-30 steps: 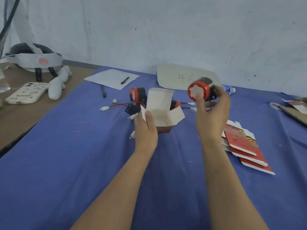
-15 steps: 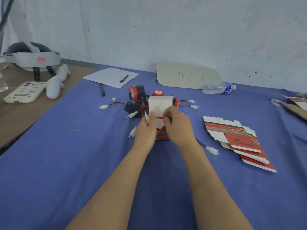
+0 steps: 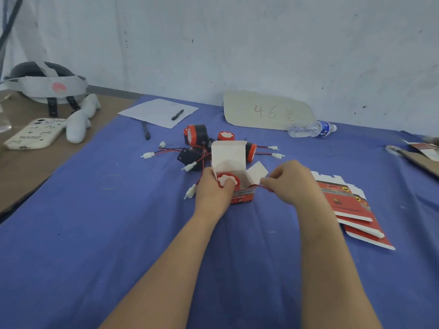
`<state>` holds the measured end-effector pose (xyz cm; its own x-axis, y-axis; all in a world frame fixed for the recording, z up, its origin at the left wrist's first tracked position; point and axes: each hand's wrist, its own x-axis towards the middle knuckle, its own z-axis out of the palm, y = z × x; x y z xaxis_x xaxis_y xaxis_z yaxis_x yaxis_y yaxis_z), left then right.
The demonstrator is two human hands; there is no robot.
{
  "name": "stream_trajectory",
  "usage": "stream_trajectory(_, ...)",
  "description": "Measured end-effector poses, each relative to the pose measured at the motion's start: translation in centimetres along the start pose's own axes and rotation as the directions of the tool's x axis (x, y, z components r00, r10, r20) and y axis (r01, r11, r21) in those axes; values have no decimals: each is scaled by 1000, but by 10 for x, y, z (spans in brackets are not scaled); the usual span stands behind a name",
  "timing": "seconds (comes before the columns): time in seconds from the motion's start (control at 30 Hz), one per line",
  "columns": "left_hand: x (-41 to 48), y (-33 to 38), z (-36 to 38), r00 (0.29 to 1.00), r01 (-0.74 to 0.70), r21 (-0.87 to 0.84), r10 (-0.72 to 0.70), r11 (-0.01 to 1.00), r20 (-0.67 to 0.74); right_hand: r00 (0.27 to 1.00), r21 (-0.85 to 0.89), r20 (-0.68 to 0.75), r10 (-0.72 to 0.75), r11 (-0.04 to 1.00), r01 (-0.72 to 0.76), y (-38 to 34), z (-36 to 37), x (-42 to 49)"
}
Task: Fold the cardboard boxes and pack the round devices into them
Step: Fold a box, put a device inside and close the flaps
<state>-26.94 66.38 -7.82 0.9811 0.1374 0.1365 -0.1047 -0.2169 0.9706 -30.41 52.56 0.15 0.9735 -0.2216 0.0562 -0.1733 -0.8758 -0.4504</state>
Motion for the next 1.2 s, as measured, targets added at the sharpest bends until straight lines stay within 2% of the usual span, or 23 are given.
stream_trajectory(0.1,2,-2,1,1000,-11,11,11,1000,-6,976,93,172,-134,989,119,-3,-7,-9)
stream_trajectory(0.23,5,-4,2,1000,7,-37,-6,999,16,924,286,263,-279,937,201,-15,4,-8)
stream_trajectory(0.3,5,-4,1,999,7,-50,-4,999,50,927,259,208,-311,932,255,-17,12,-5)
stream_trajectory(0.5,2,-4,-3,998,-38,-15,39,999,41,930,162,-140,-339,919,359,-16,25,7)
stream_trajectory(0.6,1,-1,-2,999,-46,13,46,999,27,930,279,-238,-280,898,341,-18,39,8)
stream_trajectory(0.7,1,-1,-2,998,-57,24,57,998,14,955,449,-267,-130,860,243,-21,50,10)
stream_trajectory(0.77,0,-2,-2,998,-61,23,61,998,9,975,624,-222,-5,768,147,-22,53,12)
stream_trajectory(0.83,0,-2,-2,998,-67,25,67,997,3,987,781,-143,79,621,64,-20,53,13)
stream_trajectory(0.9,-1,-3,-2,997,-75,22,75,997,5,990,887,-76,117,461,14,-18,53,12)
stream_trajectory(0.97,-1,-3,-2,997,-74,17,74,997,5,991,938,-45,129,347,-3,-15,54,11)
stream_trajectory(1.1,-2,-2,-2,998,-64,19,64,998,18,990,954,-91,111,295,54,-13,55,11)
stream_trajectory(1.2,-2,-2,-3,998,-60,24,59,998,19,990,981,-62,125,192,37,-11,53,12)
